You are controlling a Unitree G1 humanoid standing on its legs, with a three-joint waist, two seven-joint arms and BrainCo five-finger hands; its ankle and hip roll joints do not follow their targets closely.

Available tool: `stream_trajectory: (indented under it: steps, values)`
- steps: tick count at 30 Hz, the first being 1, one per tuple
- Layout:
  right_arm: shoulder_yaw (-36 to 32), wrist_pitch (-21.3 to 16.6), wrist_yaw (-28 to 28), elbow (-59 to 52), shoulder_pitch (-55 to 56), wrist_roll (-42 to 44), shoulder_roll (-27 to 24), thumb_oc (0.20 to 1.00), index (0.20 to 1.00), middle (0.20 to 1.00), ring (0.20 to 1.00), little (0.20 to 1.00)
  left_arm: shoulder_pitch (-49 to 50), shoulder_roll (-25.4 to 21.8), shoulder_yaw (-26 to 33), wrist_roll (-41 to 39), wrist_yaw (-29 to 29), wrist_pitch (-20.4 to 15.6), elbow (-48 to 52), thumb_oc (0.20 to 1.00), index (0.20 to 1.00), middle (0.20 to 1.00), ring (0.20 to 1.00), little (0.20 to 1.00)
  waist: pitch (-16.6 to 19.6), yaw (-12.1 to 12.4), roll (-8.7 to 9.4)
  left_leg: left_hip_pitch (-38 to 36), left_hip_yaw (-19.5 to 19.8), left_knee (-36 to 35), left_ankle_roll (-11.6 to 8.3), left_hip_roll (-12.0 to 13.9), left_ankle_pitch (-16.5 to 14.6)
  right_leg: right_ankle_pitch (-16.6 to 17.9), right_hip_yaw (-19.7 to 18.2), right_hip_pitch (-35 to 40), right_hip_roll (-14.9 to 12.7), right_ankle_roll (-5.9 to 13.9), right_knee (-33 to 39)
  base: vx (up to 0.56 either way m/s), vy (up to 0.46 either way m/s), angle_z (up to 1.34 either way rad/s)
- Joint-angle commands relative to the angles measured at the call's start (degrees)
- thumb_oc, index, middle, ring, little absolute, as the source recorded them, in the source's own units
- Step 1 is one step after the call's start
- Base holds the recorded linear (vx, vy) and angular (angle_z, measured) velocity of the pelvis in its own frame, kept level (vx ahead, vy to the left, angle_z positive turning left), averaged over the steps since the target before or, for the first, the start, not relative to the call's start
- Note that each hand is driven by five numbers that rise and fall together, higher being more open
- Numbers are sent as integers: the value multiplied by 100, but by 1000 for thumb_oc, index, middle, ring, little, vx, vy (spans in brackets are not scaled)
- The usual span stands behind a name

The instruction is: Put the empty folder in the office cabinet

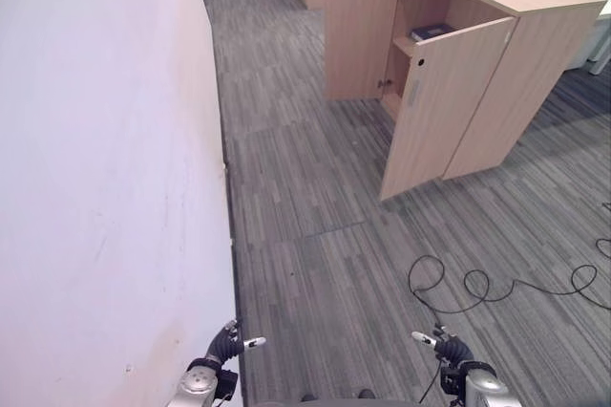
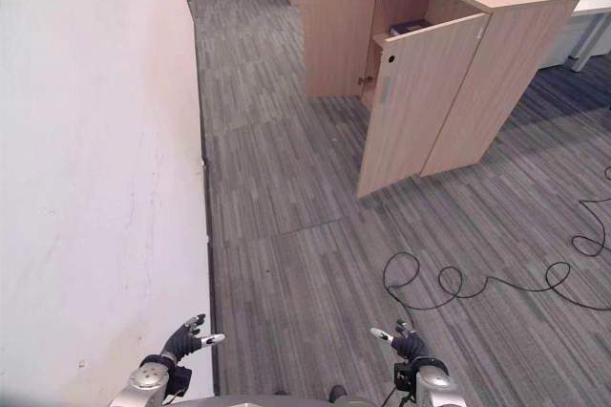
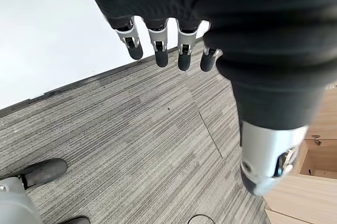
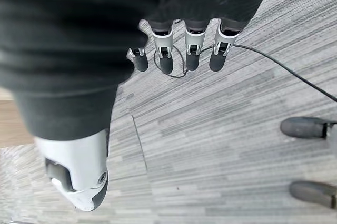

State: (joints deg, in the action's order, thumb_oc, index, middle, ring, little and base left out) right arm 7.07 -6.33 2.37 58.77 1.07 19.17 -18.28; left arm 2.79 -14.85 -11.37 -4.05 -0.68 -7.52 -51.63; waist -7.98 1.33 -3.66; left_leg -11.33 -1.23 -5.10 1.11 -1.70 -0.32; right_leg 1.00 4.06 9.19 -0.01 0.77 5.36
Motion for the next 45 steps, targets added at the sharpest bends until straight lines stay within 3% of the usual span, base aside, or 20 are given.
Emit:
stream_trajectory:
  steps: [1, 23, 31, 35, 36, 39, 43, 44, 45]
  values:
    - [87, -161, 16, 168, -92, 186, -123, 1000, 1000, 1000, 1000, 1000, -282, -208, -16, -114, -17, -181, -218, 1000, 1000, 1000, 1000, 1000, 183, 36, 320, 233, 81, 10, -342, 289, -166, -88, -5, -48, -665, 724, -36, 0, 0, 0]
    - [98, -97, 46, 314, -46, 135, -179, 1000, 1000, 1000, 1000, 1000, -323, -172, -9, -237, -43, -149, -286, 1000, 1000, 1000, 1000, 1000, 177, -18, 257, 169, 116, 10, -453, 463, -116, -238, 73, 65, -480, 586, -36, 4, -35, 3]
    - [73, -71, 79, 405, -93, 159, -247, 1000, 1000, 1000, 1000, 1000, -304, -226, 31, -317, -79, -102, -242, 1000, 1000, 1000, 1000, 1000, 101, -1, 202, 95, 137, 10, -560, 701, -23, -392, 110, 46, -275, 458, -249, 0, -97, 0]
    - [81, -86, 95, 394, -140, 195, -283, 1000, 1000, 1000, 1000, 1000, -330, -250, 38, -414, -104, -98, -159, 1000, 1000, 1000, 1000, 1000, -76, 39, 220, 388, 190, 633, -670, 870, -46, -465, 115, 39, -178, 345, -362, -47, -118, 1]
    - [89, -85, 100, 406, -183, 208, -309, 1000, 1000, 1000, 1000, 1000, -358, -259, 40, -465, -123, -84, -125, 1000, 1000, 1000, 1000, 1000, -210, 77, 253, 686, 272, 1242, -691, 819, -122, -486, 83, 50, -154, 276, -403, -64, -146, 3]
    - [72, -57, 67, 427, -223, 232, -349, 1000, 1000, 1000, 1000, 1000, -422, -242, 37, -501, -81, -64, -151, 1000, 1000, 1000, 1000, 1000, -427, 102, 290, 1309, 367, 2203, -672, 753, 199, -576, 67, 98, -170, 150, -540, -32, -101, -8]
    - [13, -17, 54, 501, -244, 269, -391, 1000, 1000, 1000, 1000, 1000, -461, -221, 65, -562, -79, -75, -203, 1000, 1000, 1000, 1000, 1000, -457, 192, 308, 1776, 283, 2000, -528, 530, 219, -754, 22, 153, -194, 158, -620, 101, -14, -2]
    - [0, -10, 49, 520, -251, 250, -412, 1000, 1000, 1000, 1000, 1000, -449, -220, 65, -575, -72, -79, -225, 1000, 1000, 1000, 1000, 1000, -439, 291, 284, 1997, 280, 1614, -557, 498, 469, -863, -35, 244, -145, 182, -610, 181, 16, 6]
    - [0, -10, 49, 520, -250, 250, -412, 1000, 1000, 1000, 1000, 1000, -449, -220, 65, -575, -72, -79, -225, 1000, 1000, 1000, 1000, 1000, -440, 291, 286, 1994, 279, 1611, -557, 496, 470, -865, -35, 245, -147, 182, -611, 281, 29, -12]
